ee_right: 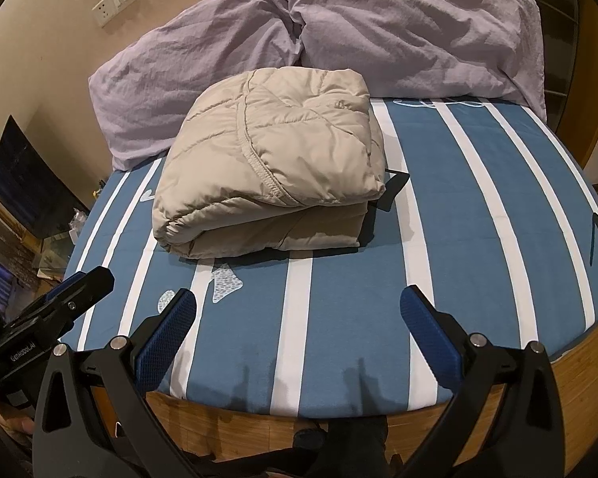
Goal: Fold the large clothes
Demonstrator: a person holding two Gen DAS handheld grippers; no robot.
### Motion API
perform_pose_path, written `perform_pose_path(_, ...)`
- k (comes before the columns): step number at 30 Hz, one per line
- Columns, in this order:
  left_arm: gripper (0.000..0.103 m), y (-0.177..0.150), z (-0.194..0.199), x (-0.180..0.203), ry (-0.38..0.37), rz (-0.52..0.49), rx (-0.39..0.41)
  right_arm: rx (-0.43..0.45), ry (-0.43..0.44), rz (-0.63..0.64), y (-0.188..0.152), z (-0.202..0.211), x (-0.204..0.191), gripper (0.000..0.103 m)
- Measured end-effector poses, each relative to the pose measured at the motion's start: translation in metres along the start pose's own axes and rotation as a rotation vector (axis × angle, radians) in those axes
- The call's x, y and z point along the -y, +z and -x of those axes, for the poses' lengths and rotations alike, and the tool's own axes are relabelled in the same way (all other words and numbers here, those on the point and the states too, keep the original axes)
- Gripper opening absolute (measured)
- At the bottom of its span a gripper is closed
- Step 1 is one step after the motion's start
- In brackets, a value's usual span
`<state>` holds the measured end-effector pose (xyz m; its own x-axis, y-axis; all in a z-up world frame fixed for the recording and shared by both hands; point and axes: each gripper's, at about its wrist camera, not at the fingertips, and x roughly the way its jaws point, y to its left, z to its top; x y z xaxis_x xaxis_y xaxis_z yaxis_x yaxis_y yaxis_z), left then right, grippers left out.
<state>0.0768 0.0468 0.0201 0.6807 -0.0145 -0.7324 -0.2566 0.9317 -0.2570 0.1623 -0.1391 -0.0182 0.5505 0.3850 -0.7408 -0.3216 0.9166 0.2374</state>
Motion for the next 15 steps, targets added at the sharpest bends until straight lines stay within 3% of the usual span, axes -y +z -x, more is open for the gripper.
perform_pose_path(15,0.101,-0.0010,-0.0005,0.0017,0.002,0.002,0.001,0.000,-0.001,-0.002,-0.0004,-0.0010,0.0010,0.102)
